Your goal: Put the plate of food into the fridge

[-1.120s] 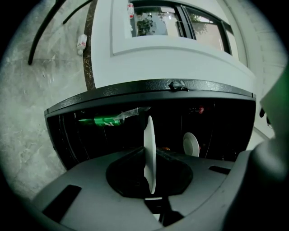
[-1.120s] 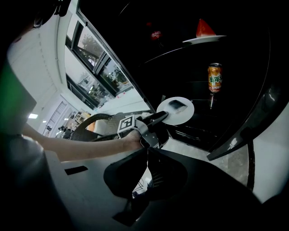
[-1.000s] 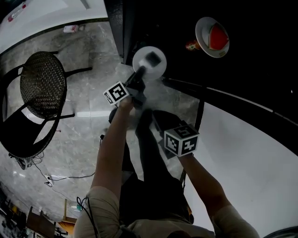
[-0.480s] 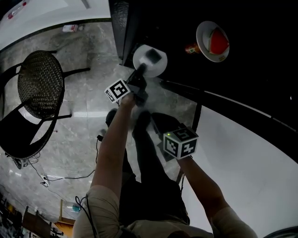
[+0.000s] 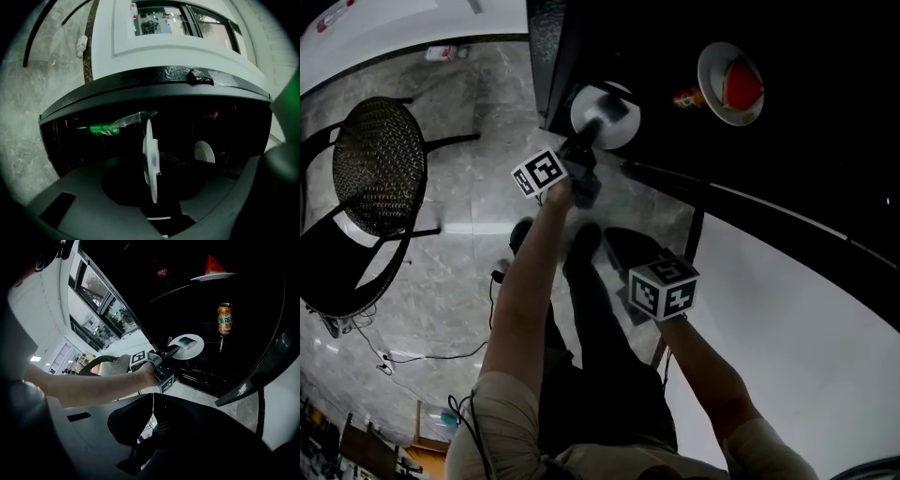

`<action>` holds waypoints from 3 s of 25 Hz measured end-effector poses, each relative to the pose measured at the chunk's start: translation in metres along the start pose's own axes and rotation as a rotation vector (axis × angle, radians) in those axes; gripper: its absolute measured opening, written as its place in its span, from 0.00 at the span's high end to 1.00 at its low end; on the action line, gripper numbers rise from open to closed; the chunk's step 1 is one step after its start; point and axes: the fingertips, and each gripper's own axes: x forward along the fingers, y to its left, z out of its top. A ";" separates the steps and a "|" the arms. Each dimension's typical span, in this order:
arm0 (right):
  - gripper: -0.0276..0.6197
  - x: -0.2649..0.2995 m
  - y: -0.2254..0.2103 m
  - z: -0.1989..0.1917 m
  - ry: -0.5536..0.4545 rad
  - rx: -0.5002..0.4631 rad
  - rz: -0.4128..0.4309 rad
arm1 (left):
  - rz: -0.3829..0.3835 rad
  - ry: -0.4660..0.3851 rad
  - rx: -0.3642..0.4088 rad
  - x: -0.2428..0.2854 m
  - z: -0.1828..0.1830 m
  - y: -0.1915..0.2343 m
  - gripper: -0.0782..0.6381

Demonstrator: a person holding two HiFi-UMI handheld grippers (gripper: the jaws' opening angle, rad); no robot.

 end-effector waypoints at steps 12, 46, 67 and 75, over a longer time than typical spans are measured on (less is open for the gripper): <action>0.92 0.002 0.001 -0.003 0.018 -0.016 0.012 | -0.081 -0.004 0.047 -0.002 0.003 -0.022 0.53; 0.92 0.129 -0.103 0.079 0.041 -0.458 -0.327 | -0.084 0.036 0.030 0.002 0.001 -0.013 0.64; 0.92 0.128 -0.121 0.091 0.024 -0.357 -0.358 | -0.041 0.151 0.176 -0.021 -0.015 -0.010 0.63; 0.92 0.127 -0.119 0.093 0.023 -0.353 -0.359 | 0.033 0.235 0.284 -0.017 -0.026 0.000 0.67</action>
